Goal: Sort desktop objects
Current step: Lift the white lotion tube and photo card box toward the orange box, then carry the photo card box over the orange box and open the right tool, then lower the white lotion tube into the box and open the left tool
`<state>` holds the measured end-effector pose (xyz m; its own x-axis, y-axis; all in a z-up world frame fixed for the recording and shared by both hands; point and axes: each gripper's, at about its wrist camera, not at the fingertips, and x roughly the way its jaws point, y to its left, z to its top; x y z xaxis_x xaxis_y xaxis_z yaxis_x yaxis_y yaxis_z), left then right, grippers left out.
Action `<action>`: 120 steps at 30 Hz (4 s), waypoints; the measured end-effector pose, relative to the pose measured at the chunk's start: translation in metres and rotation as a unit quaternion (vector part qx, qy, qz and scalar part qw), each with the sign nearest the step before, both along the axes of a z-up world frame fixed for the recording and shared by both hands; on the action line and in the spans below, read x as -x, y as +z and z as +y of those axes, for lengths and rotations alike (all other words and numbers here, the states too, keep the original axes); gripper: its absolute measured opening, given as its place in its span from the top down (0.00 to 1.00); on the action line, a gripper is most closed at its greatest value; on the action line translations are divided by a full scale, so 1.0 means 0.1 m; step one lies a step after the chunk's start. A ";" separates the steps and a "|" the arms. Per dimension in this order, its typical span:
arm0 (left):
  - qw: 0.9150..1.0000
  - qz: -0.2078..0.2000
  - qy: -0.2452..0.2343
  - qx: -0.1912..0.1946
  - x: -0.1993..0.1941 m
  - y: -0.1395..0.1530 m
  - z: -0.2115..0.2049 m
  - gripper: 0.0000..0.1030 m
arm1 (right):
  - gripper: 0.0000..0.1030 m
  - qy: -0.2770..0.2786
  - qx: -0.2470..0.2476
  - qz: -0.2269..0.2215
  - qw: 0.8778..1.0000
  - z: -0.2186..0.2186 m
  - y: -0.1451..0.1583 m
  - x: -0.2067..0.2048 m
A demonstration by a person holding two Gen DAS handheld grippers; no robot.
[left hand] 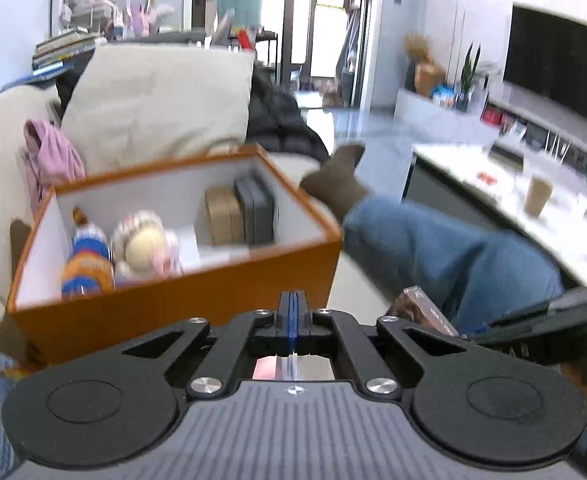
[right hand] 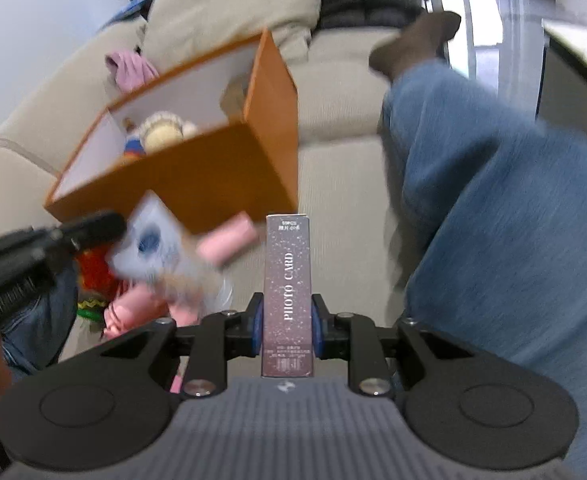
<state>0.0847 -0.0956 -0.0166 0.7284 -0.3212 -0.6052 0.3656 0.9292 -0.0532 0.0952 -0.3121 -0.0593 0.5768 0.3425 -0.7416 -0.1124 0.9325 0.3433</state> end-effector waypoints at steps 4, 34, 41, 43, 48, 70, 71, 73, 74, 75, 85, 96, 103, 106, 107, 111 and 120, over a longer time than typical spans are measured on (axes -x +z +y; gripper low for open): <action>1.000 -0.018 -0.005 0.011 -0.04 0.23 0.05 1.00 | 0.76 0.010 -0.008 -0.030 0.999 -0.03 0.26 -0.04; 0.995 0.094 0.009 0.027 -0.11 -0.40 0.04 0.95 | 0.76 0.040 -0.019 -0.001 0.999 0.09 0.06 -0.07; 0.997 0.025 0.021 0.071 -0.02 0.27 0.30 0.95 | 0.76 0.071 -0.056 -0.052 0.995 0.08 0.66 -0.11; 0.997 -0.004 0.027 0.072 -0.05 0.49 0.38 0.95 | 0.76 0.084 -0.062 -0.072 0.992 0.13 0.86 -0.20; 0.996 -0.050 0.063 0.050 -0.34 0.80 0.53 0.96 | 0.76 0.095 -0.041 -0.094 0.990 0.46 1.10 -0.66; 0.994 0.009 0.085 0.063 -1.62 0.20 0.87 0.96 | 0.76 0.080 0.082 0.053 0.992 1.53 -0.09 -2.37; 0.994 0.008 0.084 0.064 -1.63 0.20 0.87 0.96 | 0.76 0.071 0.088 0.056 0.992 1.57 -0.14 -2.40; 0.995 0.006 0.081 0.066 -1.64 0.18 0.89 0.96 | 0.76 0.062 0.083 0.071 0.992 1.59 -0.21 -2.46; 0.995 0.005 0.080 0.066 -1.65 0.18 0.89 0.96 | 0.76 0.061 0.079 0.076 0.992 1.58 -0.22 -2.47; 0.995 0.005 0.080 0.067 -1.65 0.17 0.90 0.96 | 0.75 0.062 0.077 0.076 0.992 1.58 -0.22 -2.48; 0.993 0.003 0.082 0.084 -1.71 0.19 0.93 0.96 | 0.60 0.243 0.165 0.056 0.954 1.63 0.08 -2.13; 0.994 0.004 0.078 0.081 -1.97 0.10 0.87 0.96 | 0.94 0.222 0.148 0.150 0.952 1.79 -0.28 -2.40; 0.996 -0.008 0.074 0.049 -2.26 -0.04 0.68 0.96 | 0.94 0.188 0.117 0.139 0.965 1.70 -0.26 -2.54; 0.996 -0.027 0.086 0.012 -2.33 -0.11 0.58 0.96 | 0.94 0.187 0.110 0.136 0.967 1.66 -0.26 -2.57; 0.996 -0.034 0.086 0.007 -2.33 -0.13 0.56 0.96 | 0.94 0.185 0.106 0.136 0.967 1.65 -0.27 -2.57; 0.996 -0.034 0.079 0.007 -2.29 -0.22 0.52 0.96 | 0.93 0.187 0.086 0.136 0.969 1.62 -0.28 -2.59; 0.997 -0.013 0.075 0.019 -2.28 -0.24 0.56 0.96 | 0.89 0.200 0.067 0.125 0.969 1.61 -0.24 -2.58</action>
